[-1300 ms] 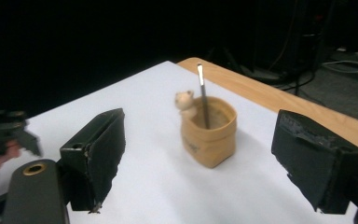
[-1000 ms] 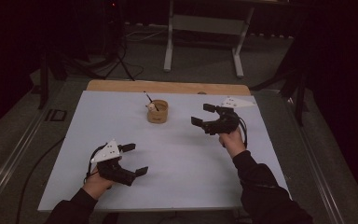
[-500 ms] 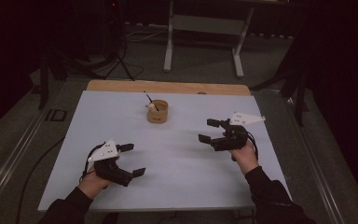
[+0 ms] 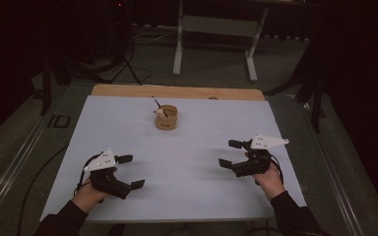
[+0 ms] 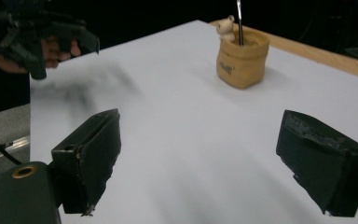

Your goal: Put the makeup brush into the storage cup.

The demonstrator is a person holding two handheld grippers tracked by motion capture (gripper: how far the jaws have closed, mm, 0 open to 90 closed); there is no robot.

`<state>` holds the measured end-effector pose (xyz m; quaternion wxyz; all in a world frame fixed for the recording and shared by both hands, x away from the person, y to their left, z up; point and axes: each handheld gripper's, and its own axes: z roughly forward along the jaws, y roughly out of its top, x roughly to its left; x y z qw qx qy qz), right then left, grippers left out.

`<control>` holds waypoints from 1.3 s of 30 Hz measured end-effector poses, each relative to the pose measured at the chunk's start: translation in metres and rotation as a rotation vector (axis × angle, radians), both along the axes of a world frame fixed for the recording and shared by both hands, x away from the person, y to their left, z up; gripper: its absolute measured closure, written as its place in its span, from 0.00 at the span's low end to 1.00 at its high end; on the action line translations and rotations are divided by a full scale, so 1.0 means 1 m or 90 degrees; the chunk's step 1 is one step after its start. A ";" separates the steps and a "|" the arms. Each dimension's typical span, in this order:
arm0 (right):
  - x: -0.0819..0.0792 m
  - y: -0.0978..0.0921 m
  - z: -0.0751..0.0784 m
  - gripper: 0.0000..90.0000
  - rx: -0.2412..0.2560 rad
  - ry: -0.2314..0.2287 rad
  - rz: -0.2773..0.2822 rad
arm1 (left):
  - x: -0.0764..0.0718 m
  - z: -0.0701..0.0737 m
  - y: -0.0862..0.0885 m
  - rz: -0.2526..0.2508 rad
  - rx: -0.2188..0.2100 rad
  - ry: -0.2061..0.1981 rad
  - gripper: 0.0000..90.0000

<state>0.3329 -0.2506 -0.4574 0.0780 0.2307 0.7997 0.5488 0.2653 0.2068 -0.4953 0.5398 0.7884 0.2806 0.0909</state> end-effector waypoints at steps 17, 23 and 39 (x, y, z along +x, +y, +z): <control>-0.024 -0.037 -0.020 0.15 -0.011 0.014 -0.034 | -0.010 -0.003 0.021 0.027 -0.007 -0.009 0.00; -0.031 -0.043 -0.027 0.15 -0.029 0.019 -0.035 | -0.015 -0.004 0.033 0.036 -0.012 -0.002 0.00; -0.037 -0.055 -0.042 0.15 -0.043 0.036 -0.001 | -0.026 -0.016 0.048 0.047 -0.012 -0.003 0.00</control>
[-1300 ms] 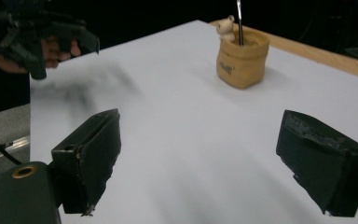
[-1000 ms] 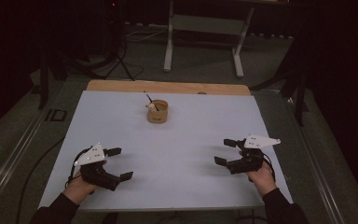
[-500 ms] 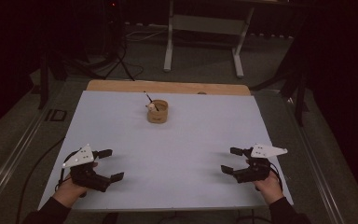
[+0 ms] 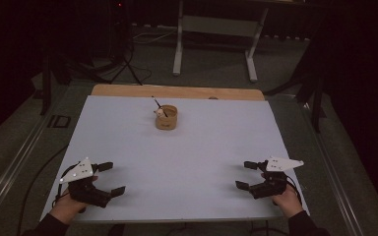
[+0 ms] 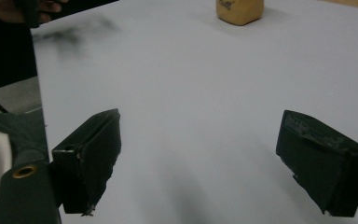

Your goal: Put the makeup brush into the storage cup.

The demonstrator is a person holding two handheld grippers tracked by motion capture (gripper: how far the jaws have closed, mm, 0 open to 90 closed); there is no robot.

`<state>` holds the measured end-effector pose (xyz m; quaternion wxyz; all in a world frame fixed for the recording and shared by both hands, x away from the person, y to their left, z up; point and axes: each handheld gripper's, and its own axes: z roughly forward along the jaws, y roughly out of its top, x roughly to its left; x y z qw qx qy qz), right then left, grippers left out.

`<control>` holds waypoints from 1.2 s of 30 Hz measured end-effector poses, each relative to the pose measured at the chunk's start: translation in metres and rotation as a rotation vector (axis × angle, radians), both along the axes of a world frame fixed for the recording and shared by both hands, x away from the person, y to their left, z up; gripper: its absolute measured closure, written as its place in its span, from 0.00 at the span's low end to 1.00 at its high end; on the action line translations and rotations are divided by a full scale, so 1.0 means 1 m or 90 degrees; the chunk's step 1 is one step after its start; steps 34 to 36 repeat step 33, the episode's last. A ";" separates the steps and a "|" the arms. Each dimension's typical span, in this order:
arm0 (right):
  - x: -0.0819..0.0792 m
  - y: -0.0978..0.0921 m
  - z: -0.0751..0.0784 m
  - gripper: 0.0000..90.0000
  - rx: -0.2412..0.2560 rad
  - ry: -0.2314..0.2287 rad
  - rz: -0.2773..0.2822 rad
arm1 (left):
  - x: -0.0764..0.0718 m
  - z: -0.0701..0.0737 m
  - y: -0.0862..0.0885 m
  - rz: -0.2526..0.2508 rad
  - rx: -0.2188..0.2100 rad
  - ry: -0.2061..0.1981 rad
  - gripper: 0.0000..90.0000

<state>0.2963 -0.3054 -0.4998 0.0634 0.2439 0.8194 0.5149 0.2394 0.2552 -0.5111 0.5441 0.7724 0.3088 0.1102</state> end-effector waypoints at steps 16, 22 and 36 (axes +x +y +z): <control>0.003 0.007 -0.008 0.15 0.000 -0.007 0.015 | 0.002 -0.005 0.003 0.041 0.003 -0.028 0.00; 0.004 0.003 -0.006 0.15 0.014 -0.015 0.000 | 0.004 -0.009 0.003 0.035 -0.005 -0.015 0.00; 0.004 0.006 -0.008 0.15 0.001 -0.013 0.005 | 0.004 -0.010 0.003 0.040 -0.008 -0.003 0.00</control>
